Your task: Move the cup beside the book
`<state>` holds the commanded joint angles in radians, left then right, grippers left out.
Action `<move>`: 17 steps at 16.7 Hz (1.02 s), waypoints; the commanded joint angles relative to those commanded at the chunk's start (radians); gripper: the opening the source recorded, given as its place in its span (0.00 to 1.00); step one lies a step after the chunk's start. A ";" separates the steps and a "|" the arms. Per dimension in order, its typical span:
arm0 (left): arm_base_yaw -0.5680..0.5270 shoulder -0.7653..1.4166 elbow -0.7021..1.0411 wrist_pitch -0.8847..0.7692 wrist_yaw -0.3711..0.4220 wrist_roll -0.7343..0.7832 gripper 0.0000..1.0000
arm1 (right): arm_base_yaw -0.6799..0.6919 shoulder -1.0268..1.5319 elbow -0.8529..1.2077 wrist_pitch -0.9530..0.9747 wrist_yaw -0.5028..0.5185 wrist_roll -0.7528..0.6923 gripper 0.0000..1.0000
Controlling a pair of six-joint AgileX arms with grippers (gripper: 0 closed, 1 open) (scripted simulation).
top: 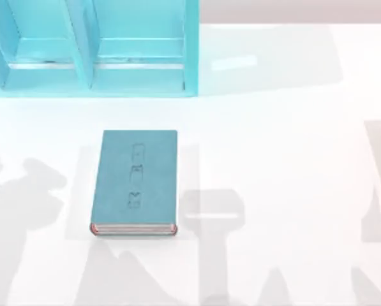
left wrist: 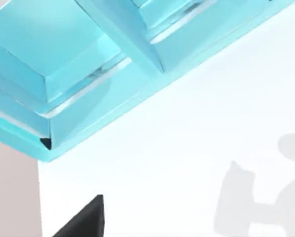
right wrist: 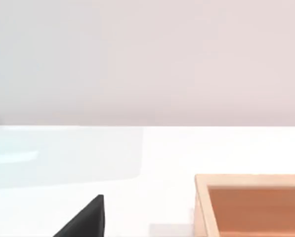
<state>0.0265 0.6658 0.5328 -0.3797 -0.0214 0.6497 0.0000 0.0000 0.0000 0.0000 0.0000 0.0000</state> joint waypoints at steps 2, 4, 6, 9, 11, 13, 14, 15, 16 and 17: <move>0.029 0.218 0.150 -0.118 -0.003 0.209 1.00 | 0.000 0.000 0.000 0.000 0.000 0.000 1.00; 0.069 0.432 0.298 -0.241 -0.006 0.419 1.00 | 0.000 0.000 0.000 0.000 0.000 0.000 1.00; 0.120 0.628 0.441 -0.362 -0.007 0.621 1.00 | 0.000 0.000 0.000 0.000 0.000 0.000 1.00; 0.212 0.866 0.637 -0.530 -0.007 0.894 1.00 | 0.000 0.000 0.000 0.000 0.000 0.000 1.00; 0.282 0.990 0.754 -0.628 -0.005 1.056 1.00 | 0.000 0.000 0.000 0.000 0.000 0.000 1.00; 0.355 1.090 0.857 -0.711 -0.002 1.202 1.00 | 0.000 0.000 0.000 0.000 0.000 0.000 1.00; 0.391 1.134 0.904 -0.748 0.000 1.269 1.00 | 0.000 0.000 0.000 0.000 0.000 0.000 1.00; 0.427 1.172 0.947 -0.780 0.003 1.331 1.00 | 0.000 0.000 0.000 0.000 0.000 0.000 1.00; 0.462 1.204 0.987 -0.809 0.006 1.387 1.00 | 0.000 0.000 0.000 0.000 0.000 0.000 1.00; 0.495 1.230 1.023 -0.835 0.009 1.436 1.00 | 0.000 0.000 0.000 0.000 0.000 0.000 1.00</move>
<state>0.5219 1.8954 1.5558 -1.2143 -0.0125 2.0861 0.0000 0.0000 0.0000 0.0000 0.0000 0.0000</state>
